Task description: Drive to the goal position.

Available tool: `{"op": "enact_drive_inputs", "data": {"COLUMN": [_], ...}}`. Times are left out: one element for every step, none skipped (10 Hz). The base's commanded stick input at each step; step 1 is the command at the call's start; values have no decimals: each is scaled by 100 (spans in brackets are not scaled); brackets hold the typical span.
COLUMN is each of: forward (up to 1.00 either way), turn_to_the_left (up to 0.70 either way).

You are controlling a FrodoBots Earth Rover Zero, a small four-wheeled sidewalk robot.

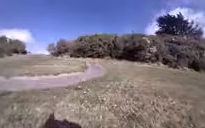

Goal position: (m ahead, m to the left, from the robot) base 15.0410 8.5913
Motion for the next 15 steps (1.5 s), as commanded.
{"op": "enact_drive_inputs", "data": {"forward": [70,70,70,70,70,70,70,70,70,70,70,70,70,70,70], "turn_to_the_left": [31,34,0,0,0,0,0,0,0,34,35,26,15,0,0]}}
